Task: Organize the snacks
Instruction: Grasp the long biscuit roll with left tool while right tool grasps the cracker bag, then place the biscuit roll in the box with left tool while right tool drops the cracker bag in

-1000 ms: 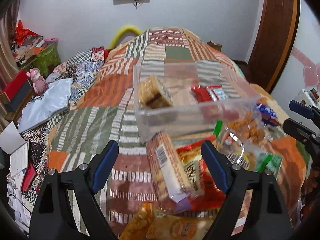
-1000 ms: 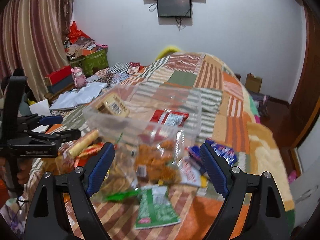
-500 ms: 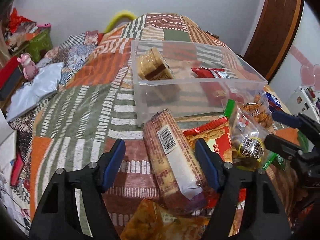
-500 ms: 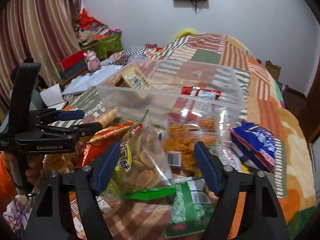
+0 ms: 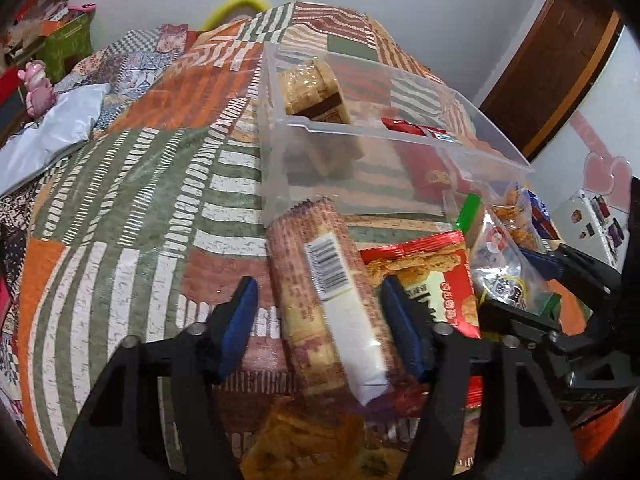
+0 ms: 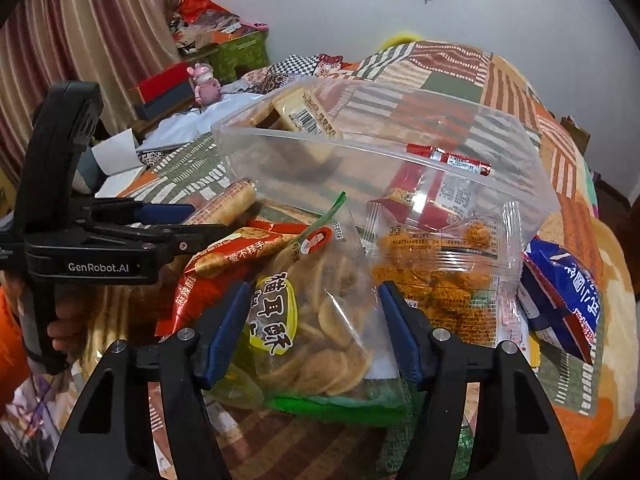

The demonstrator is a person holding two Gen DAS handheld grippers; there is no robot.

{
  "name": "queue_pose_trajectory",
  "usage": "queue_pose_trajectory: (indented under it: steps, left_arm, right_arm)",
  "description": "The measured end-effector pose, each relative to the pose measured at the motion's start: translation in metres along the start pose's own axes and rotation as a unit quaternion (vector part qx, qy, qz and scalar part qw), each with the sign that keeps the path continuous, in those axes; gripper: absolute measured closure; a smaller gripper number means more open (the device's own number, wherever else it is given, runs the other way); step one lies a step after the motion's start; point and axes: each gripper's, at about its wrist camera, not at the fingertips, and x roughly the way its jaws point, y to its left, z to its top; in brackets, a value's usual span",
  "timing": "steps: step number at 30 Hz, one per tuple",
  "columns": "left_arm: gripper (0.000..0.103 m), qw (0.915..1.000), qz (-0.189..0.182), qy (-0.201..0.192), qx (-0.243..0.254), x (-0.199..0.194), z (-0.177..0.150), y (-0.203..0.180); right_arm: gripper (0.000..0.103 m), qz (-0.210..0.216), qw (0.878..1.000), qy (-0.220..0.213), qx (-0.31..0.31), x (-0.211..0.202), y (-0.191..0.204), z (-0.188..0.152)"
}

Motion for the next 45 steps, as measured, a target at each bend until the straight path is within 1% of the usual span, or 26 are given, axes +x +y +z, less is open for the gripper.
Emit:
queue_pose_trajectory:
  steps: [1, 2, 4, 6, 9, 10, 13, 16, 18, 24, 26, 28, 31, 34, 40, 45]
  left_arm:
    - [0.051, 1.0, 0.002, -0.001, 0.004, -0.001, -0.001, -0.002]
    - [0.051, 0.9999, 0.007, -0.005, 0.008, -0.001, -0.001, -0.004]
    - [0.053, 0.9997, 0.015, -0.011, 0.016, -0.003, -0.004, -0.009]
    - [0.056, 0.9996, 0.017, -0.014, 0.018, -0.005, -0.004, -0.01]
    - [0.058, 0.9993, 0.024, -0.023, 0.018, -0.009, -0.006, -0.013]
    - [0.061, 0.9991, 0.025, -0.026, 0.021, -0.011, -0.006, -0.013]
    - [0.066, 0.9983, 0.029, -0.039, 0.034, -0.018, -0.007, -0.019]
    - [0.067, 0.9976, 0.028, -0.05, 0.039, -0.025, -0.007, -0.023]
    - [0.072, 0.9974, 0.027, -0.055, 0.037, -0.029, -0.006, -0.023]
    - [0.072, 0.9967, 0.028, -0.069, 0.033, -0.041, -0.005, -0.026]
    - [0.072, 0.9962, 0.027, -0.076, 0.032, -0.046, -0.004, -0.029]
    - [0.072, 0.9954, 0.028, -0.085, 0.033, -0.053, -0.003, -0.032]
    - [0.072, 0.9939, 0.029, -0.101, 0.036, -0.063, 0.0, -0.037]
    - [0.072, 0.9925, 0.021, -0.115, 0.036, -0.072, 0.007, -0.043]
    - [0.072, 0.9896, 0.008, -0.138, 0.04, -0.082, 0.025, -0.058]
    - [0.072, 0.9887, 0.0, -0.145, 0.039, -0.076, 0.043, -0.07]
  right_arm:
    - [0.046, 0.012, 1.0, 0.007, 0.012, 0.003, -0.005, 0.0]
    - [0.049, 0.012, 1.0, 0.007, 0.012, 0.003, -0.005, 0.0]
    - [0.052, 0.019, 1.0, 0.009, 0.013, 0.005, -0.005, -0.001]
    - [0.057, 0.013, 1.0, 0.002, 0.006, 0.002, -0.003, -0.003]
    - [0.059, -0.001, 1.0, -0.009, -0.002, -0.002, 0.003, -0.006]
    - [0.06, -0.005, 1.0, -0.011, -0.003, -0.004, 0.004, -0.006]
    - [0.061, -0.02, 1.0, -0.022, -0.008, -0.009, 0.005, -0.008]
    - [0.062, -0.03, 0.999, -0.034, -0.003, -0.017, 0.004, -0.009]
    - [0.062, -0.035, 0.998, -0.045, 0.003, -0.024, 0.001, -0.009]
    - [0.062, -0.04, 0.995, -0.084, 0.023, -0.049, -0.005, -0.004]
    - [0.062, -0.048, 0.994, -0.099, 0.026, -0.057, -0.005, -0.001]
    - [0.062, -0.056, 0.991, -0.119, 0.029, -0.068, -0.007, 0.003]
    - [0.062, -0.061, 0.989, -0.128, 0.03, -0.073, -0.008, 0.006]
    - [0.062, -0.066, 0.986, -0.149, 0.04, -0.082, -0.015, 0.014]
    - [0.062, -0.071, 0.982, -0.167, 0.049, -0.087, -0.02, 0.024]
    - [0.062, -0.078, 0.979, -0.181, 0.052, -0.083, -0.027, 0.039]
